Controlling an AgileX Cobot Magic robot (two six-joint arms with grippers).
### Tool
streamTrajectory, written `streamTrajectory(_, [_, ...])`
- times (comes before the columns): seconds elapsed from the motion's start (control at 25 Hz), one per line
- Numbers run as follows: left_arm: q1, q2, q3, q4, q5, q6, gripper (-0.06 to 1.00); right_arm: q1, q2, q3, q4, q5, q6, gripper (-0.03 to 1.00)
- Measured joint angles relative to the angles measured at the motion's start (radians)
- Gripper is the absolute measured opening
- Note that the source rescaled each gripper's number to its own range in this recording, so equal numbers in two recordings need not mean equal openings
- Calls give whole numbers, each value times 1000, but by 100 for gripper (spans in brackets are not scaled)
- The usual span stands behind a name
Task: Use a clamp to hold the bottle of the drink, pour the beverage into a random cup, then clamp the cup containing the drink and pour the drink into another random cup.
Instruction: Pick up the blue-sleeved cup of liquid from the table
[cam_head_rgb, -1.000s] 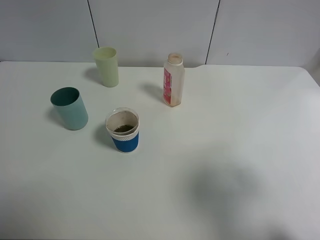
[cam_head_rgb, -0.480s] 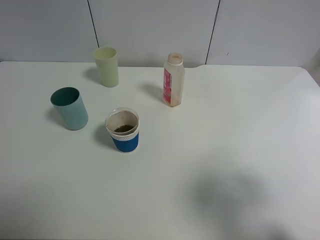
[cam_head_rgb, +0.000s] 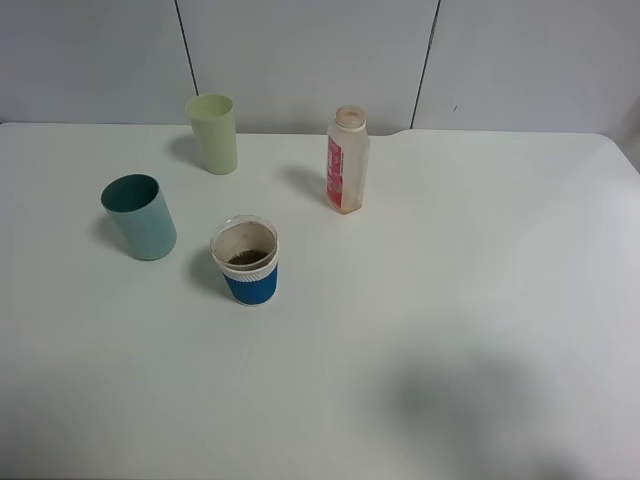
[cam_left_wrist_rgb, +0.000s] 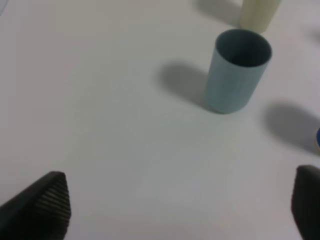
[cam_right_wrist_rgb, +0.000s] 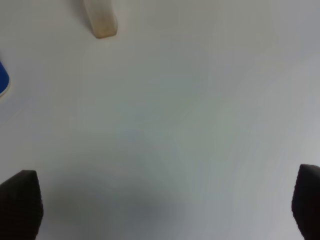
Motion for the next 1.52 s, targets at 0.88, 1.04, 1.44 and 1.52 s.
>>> streamTrajectory(0.88, [0, 0, 0, 0, 0, 1, 66, -169, -10, 0, 0, 0, 0, 100])
streamTrajectory(1.04, [0, 0, 0, 0, 0, 1, 66, -258, -10, 0, 0, 0, 0, 100])
streamTrajectory(1.44, [0, 0, 0, 0, 0, 0, 66, -540, -10, 0, 0, 0, 0, 100])
streamTrajectory(1.52, [0, 0, 0, 0, 0, 0, 66, -547, -10, 0, 0, 0, 0, 100])
